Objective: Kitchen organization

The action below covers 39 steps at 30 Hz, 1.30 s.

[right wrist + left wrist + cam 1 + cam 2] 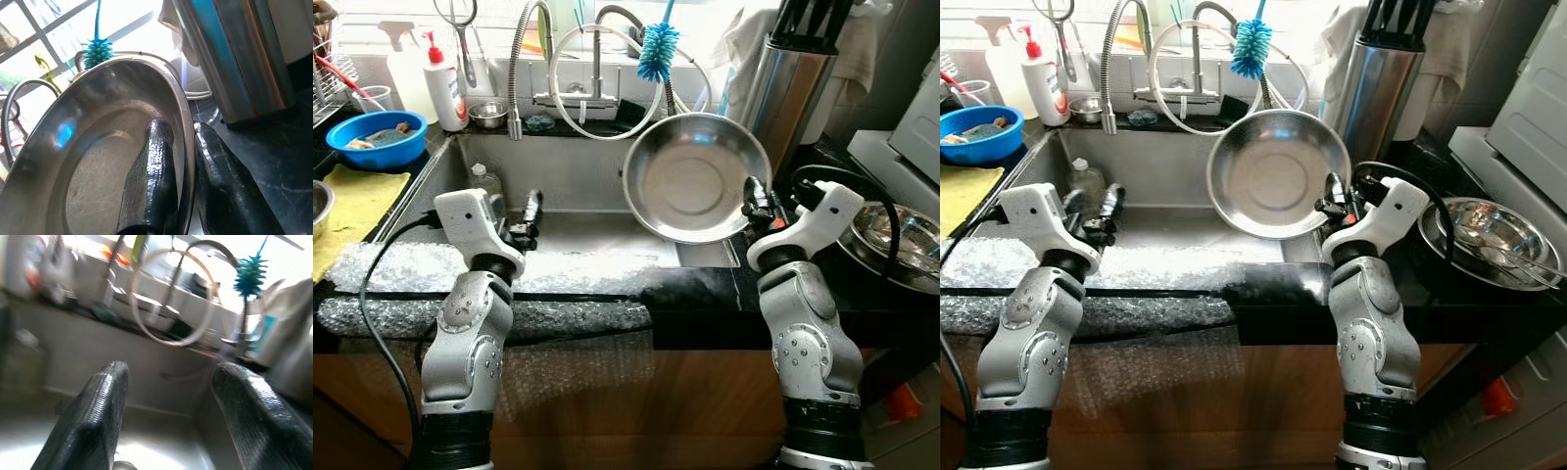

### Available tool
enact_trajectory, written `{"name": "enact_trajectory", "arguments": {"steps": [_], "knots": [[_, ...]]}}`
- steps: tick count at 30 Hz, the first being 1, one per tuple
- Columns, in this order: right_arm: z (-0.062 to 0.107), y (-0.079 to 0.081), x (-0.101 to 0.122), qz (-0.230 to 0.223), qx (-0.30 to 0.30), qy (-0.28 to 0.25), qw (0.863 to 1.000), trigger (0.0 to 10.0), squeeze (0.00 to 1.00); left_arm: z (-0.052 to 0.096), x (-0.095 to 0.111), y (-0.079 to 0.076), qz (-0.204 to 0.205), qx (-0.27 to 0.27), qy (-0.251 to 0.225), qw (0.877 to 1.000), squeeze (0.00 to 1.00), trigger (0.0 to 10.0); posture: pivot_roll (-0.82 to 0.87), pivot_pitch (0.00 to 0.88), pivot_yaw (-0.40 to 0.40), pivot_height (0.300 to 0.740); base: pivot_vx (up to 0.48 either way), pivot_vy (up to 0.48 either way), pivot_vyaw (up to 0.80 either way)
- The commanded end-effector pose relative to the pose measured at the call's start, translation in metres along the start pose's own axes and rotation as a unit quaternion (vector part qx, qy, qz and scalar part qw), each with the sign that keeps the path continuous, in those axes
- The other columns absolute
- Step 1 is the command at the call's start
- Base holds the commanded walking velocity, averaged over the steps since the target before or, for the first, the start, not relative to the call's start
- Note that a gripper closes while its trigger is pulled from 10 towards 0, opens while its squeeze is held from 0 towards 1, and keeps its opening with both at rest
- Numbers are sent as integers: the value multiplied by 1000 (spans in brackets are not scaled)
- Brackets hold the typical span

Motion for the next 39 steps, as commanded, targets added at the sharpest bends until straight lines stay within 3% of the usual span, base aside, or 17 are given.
{"name": "enact_trajectory", "arguments": {"steps": [1, 4, 5, 11, 16, 26, 33, 39], "knots": [[-2, 5, 4, 10, 19, -13, 1000, 10000, 0, -2, 3, -12, 31, -27, 2, 999, 1000, 10000, -92, 0, -74, 740, 0, 0, 0], [-2, 10, 4, 12, 37, -17, 999, 10000, 0, -3, 2, -20, 54, -47, 15, 997, 1000, 10000, -91, 0, -74, 740, 0, 0, 0], [-2, 14, 5, 9, 53, -23, 998, 10000, 0, -2, -1, -27, 52, -68, 29, 996, 0, 10000, -89, 0, -73, 740, 0, 0, 0], [-1, 20, 7, 7, 77, -36, 996, 10000, 0, -1, -4, -33, 55, -80, 42, 994, 0, 10000, -89, 0, -73, 740, 0, 0, 0], [1, 25, 7, 11, 95, -40, 995, 10000, 0, 0, -2, -45, 80, -114, 39, 990, 0, 10000, -88, 0, -73, 740, 0, 0, 0], [1, 25, 4, 13, 89, -41, 995, 10000, 0, 1, 7, -49, 99, -124, 22, 987, 0, 10000, -82, 0, -72, 740, 0, 0, 0], [-2, 4, 10, -2, 7, -56, 998, 10000, 0, 1, 5, -44, 89, -104, 22, 990, 0, 10000, -85, 0, -71, 740, 0, 0, 0], [-2, 3, 7, -4, 8, -50, 999, 10000, 0, 1, 6, -47, 92, -115, 24, 989, 0, 10000, -81, 0, -72, 740, 0, 0, 0]]}}
Point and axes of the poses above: a point about 5 cm out from each wrist's last joint towards the gripper, its own z axis pointing back from the gripper into the wrist, its own x axis along the axis of the wrist's last joint, y = z × x, the point moved 2 cm from there along -z, pointing out of the wrist towards the gripper, and after that the axes turned 10 degrees about z, right-handed, at the moved point
